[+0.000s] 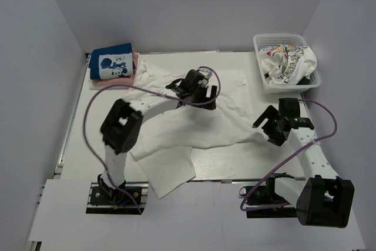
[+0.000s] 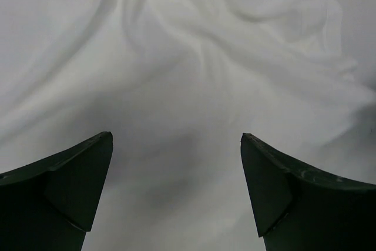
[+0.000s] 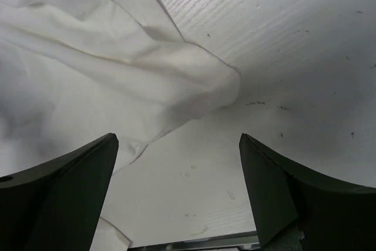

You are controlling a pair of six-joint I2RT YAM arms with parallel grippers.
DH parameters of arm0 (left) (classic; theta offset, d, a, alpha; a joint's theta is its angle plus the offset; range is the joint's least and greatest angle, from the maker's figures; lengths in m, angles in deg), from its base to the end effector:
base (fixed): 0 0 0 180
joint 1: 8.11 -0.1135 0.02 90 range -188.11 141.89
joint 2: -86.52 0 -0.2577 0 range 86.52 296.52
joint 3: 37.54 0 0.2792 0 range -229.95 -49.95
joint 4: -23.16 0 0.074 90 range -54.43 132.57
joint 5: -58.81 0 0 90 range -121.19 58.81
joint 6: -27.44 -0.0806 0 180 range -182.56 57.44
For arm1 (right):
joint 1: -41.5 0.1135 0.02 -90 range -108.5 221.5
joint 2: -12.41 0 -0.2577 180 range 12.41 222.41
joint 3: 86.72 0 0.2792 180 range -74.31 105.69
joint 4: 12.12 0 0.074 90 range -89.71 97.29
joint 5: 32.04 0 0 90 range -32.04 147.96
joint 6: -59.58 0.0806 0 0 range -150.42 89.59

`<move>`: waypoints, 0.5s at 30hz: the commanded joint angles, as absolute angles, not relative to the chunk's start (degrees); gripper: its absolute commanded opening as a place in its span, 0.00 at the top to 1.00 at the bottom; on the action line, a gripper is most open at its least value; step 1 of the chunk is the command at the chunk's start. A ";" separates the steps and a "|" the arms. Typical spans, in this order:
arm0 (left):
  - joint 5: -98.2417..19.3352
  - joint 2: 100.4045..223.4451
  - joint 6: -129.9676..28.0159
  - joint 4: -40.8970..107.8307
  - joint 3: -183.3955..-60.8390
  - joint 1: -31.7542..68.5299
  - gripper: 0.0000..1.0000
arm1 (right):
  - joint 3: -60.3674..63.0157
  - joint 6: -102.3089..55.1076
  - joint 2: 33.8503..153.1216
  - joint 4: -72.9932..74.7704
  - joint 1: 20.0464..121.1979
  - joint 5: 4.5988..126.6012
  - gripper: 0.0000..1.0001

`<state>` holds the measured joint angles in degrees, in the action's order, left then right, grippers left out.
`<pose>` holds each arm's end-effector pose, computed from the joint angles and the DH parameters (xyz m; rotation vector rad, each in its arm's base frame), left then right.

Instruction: Fold and stack the t-shirts

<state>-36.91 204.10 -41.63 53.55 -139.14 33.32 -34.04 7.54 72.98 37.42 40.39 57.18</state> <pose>0.3802 -0.3462 0.1534 0.4880 2.4211 -0.6173 0.2531 -0.0060 0.1693 0.8706 2.4385 0.2224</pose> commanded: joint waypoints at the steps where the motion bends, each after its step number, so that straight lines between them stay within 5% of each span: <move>1: -32.52 186.83 -34.71 60.61 -126.62 32.67 0.00 | -35.63 6.59 74.01 32.03 40.44 61.82 0.11; 7: -26.52 165.06 -19.42 75.00 -101.42 32.67 0.00 | -37.83 6.15 75.69 31.93 40.26 63.15 0.31; 15: -45.85 149.19 -13.42 81.63 -86.52 33.72 0.00 | -39.33 6.41 76.30 30.00 40.18 60.33 0.32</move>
<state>-36.82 153.04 -17.08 78.86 -87.64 33.38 -39.63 6.58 75.84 32.89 40.39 61.16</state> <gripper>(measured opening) 0.995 0.678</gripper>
